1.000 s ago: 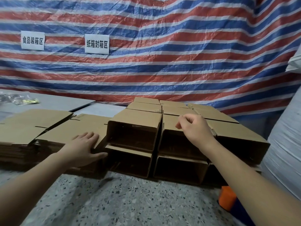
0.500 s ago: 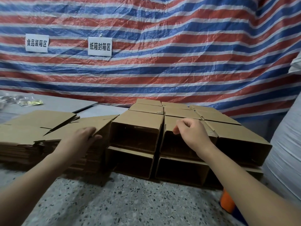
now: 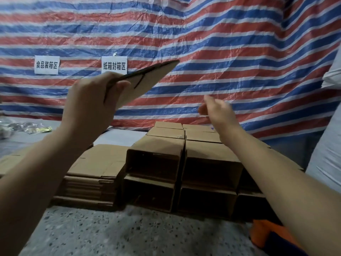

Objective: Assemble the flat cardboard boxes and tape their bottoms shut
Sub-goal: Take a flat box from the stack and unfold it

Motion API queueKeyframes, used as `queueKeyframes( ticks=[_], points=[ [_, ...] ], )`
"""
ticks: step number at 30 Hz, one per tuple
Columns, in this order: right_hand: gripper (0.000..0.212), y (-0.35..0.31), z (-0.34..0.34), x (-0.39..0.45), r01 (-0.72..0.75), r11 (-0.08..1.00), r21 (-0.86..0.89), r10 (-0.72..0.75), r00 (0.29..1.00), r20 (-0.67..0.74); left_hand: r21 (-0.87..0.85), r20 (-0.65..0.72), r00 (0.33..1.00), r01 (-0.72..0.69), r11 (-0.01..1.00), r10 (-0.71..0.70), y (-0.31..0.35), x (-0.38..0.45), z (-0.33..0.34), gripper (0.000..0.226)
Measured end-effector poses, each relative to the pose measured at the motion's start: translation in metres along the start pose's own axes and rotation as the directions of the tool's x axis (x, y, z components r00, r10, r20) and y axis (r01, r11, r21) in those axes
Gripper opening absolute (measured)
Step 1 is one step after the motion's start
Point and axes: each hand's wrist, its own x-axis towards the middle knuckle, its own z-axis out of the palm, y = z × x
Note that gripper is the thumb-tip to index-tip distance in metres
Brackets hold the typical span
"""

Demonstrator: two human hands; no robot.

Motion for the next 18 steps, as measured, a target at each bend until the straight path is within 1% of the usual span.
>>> queueKeyframes(
  ticks=[2,4,6,7,9,11,12,13,15,16,17,18],
  points=[
    [0.044,-0.016,-0.012,0.012,0.003,0.993,0.122,0.001,0.999,-0.035,-0.099,-0.004,0.999,0.042,0.994,-0.043,0.019,0.008,-0.005,0.029],
    [0.057,-0.027,-0.025,0.021,0.031,0.976,0.214,-0.021,0.999,-0.048,-0.195,0.034,0.997,0.07,0.978,-0.065,0.034,0.014,-0.009,0.03],
    [0.07,-0.035,-0.036,0.022,0.068,0.97,0.234,-0.057,0.997,-0.053,-0.252,0.09,0.993,0.1,0.962,-0.08,0.046,0.018,-0.008,0.025],
    [0.071,-0.037,-0.042,0.021,0.077,0.968,0.238,-0.067,0.996,-0.051,-0.291,0.119,0.986,0.144,0.946,-0.113,0.05,0.02,-0.007,0.021],
    [0.064,-0.036,-0.054,0.017,0.082,0.966,0.245,-0.067,0.995,-0.07,-0.407,0.2,0.96,0.263,0.875,-0.195,0.059,0.025,-0.007,0.017],
    [0.052,-0.036,-0.067,0.01,0.083,0.965,0.249,-0.047,0.988,-0.146,-0.522,0.286,0.933,0.342,0.782,-0.217,0.067,0.03,-0.009,0.022],
    [0.053,-0.036,-0.074,0.008,0.085,0.967,0.239,-0.041,0.982,-0.184,-0.563,0.325,0.923,0.365,0.742,-0.207,0.071,0.031,-0.01,0.026],
    [0.06,-0.034,-0.081,0.006,0.088,0.97,0.226,-0.041,0.978,-0.206,-0.594,0.362,0.91,0.391,0.703,-0.201,0.074,0.033,-0.009,0.029],
    [0.073,-0.034,-0.094,-0.003,0.089,0.969,0.232,-0.042,0.978,-0.202,-0.633,0.422,0.874,0.476,0.611,-0.243,0.08,0.033,-0.005,0.033],
    [0.074,-0.034,-0.099,-0.008,0.082,0.968,0.239,-0.035,0.98,-0.195,-0.642,0.442,0.851,0.52,0.564,-0.282,0.081,0.033,-0.001,0.033],
    [0.069,-0.032,-0.103,-0.014,0.067,0.969,0.24,-0.02,0.98,-0.196,-0.643,0.458,0.829,0.559,0.523,-0.323,0.082,0.032,0.003,0.033],
    [0.061,-0.03,-0.106,-0.022,0.041,0.97,0.239,0.011,0.978,-0.21,-0.635,0.475,0.802,0.597,0.49,-0.362,0.083,0.03,0.008,0.032]
  ],
)
